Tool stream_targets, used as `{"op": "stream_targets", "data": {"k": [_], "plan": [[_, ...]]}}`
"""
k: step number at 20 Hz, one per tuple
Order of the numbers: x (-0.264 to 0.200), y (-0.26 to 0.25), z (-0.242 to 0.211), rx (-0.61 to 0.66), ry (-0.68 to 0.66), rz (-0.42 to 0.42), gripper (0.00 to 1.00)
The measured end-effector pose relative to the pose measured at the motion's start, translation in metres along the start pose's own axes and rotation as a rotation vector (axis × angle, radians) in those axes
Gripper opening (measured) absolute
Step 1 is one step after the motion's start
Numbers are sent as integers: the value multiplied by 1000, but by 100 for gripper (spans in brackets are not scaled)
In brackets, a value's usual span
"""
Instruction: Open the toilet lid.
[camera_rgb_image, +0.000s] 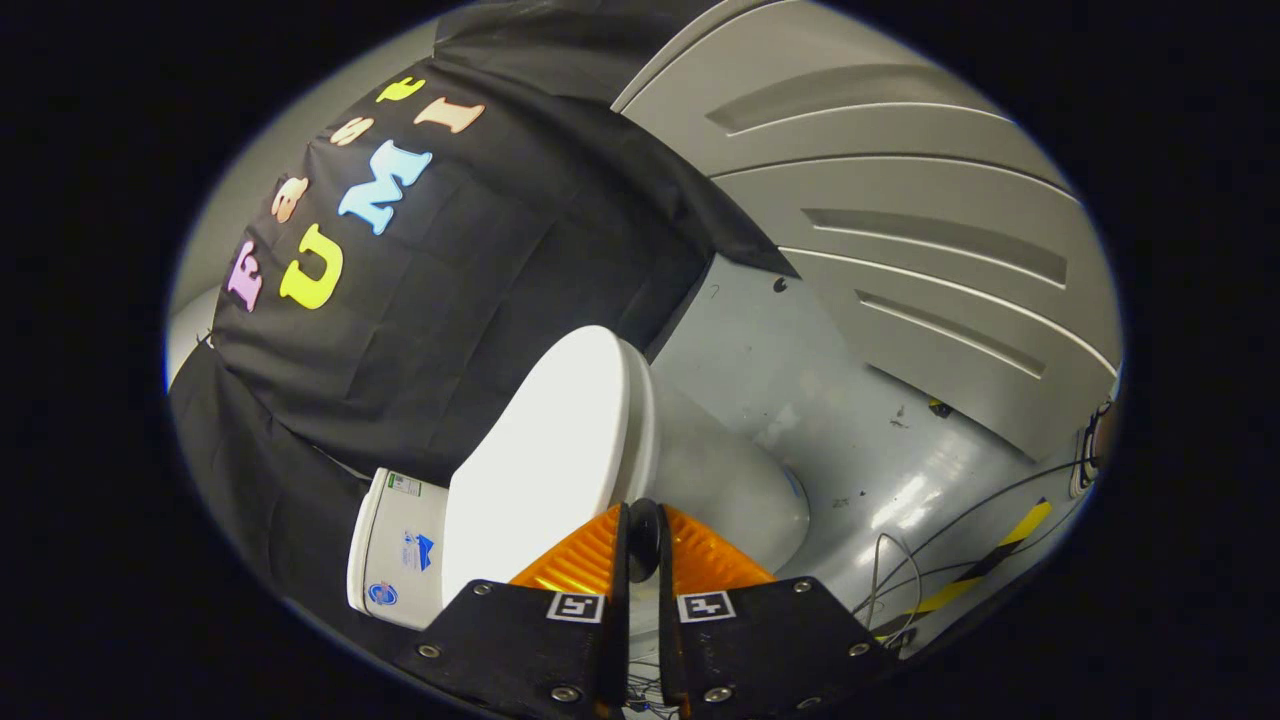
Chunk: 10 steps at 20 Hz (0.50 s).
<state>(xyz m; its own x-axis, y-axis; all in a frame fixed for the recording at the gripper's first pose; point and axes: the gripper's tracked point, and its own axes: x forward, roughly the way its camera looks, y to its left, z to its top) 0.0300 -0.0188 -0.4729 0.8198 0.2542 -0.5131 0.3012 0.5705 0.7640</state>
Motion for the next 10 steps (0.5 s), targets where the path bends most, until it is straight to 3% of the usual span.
{"op": "stream_targets", "data": {"k": [2, 10], "plan": [[-5, 7, 2, -45, -28, -20, 4], [-33, 45, 20, -134, -115, -33, 3]]}}
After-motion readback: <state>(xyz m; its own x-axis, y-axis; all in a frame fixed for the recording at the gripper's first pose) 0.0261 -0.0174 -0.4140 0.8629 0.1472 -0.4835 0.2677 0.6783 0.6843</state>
